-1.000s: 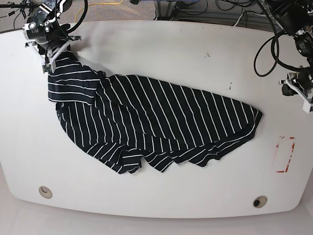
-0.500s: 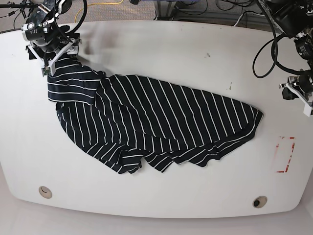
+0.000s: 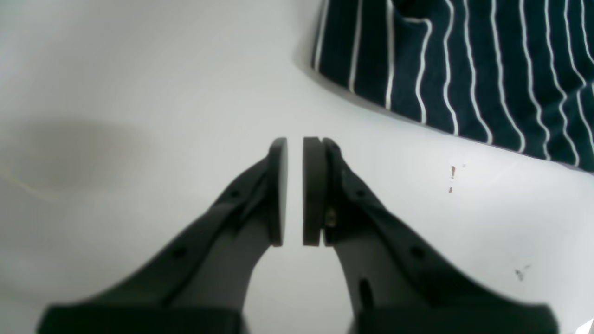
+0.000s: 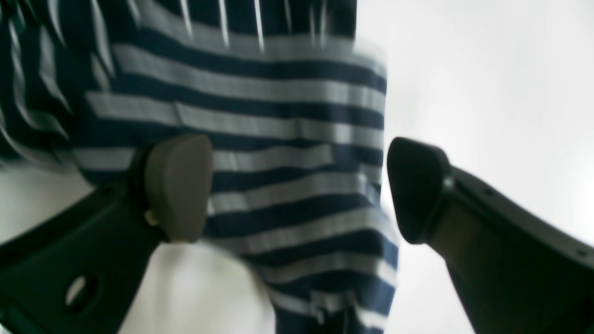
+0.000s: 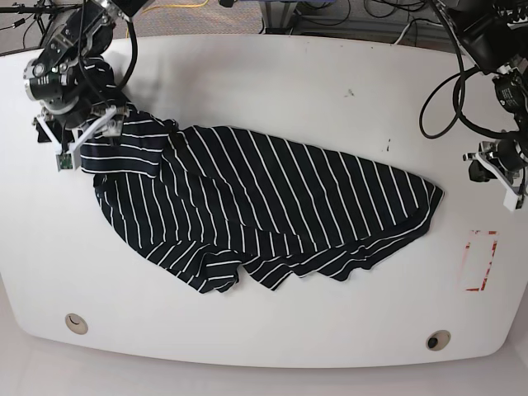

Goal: Fold the T-shirt properly

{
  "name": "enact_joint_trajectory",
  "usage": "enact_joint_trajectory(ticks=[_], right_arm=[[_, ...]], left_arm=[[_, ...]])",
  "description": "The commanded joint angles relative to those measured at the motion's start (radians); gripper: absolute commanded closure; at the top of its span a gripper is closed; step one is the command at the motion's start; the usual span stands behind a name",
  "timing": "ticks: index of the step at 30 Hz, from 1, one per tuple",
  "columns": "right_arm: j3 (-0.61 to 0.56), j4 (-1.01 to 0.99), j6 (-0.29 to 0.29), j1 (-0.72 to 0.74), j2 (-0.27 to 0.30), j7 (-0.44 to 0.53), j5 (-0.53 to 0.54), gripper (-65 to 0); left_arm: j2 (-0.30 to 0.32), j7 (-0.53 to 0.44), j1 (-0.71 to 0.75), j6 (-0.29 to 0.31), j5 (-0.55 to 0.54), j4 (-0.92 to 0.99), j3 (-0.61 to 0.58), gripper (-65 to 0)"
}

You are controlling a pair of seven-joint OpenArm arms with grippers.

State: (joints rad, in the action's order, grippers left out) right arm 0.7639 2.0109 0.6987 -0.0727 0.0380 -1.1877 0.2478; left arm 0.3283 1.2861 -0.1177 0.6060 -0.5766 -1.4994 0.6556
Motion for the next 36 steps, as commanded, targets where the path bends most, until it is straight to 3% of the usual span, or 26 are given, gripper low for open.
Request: enact_joint_trajectory(ticks=[1, 11, 20, 27, 36], right_arm=[[0.001, 0.007, -0.001, 0.064, 0.012, 0.013, -0.032, -56.9], [0.001, -0.215, -0.001, 0.319, 0.023, 0.039, -0.238, -56.9], [0.001, -0.632, -0.001, 0.495, 0.124, 0.237, -0.305, -56.8], [0.001, -0.916, -0.001, 0.554, 0.199, 0.409, -0.307, -56.6], [0.001, -1.093, -0.001, 0.557, 0.236, 0.526, -0.305, -56.6]], left_arm=[[0.002, -0.016, -0.023, 0.001, -0.019, -0.016, -0.006, -4.4], [0.001, -0.016, -0.023, -0.001, -0.016, -0.016, -0.006, -4.4], [0.001, -0.016, -0.018, 0.001, -0.018, -0.016, -0.006, -4.4], [0.002, -0.016, -0.018, 0.002, -0.019, -0.016, -0.006, -4.4], [0.002, -0.016, -0.02, 0.002, -0.019, -0.016, -0.004, -4.4]])
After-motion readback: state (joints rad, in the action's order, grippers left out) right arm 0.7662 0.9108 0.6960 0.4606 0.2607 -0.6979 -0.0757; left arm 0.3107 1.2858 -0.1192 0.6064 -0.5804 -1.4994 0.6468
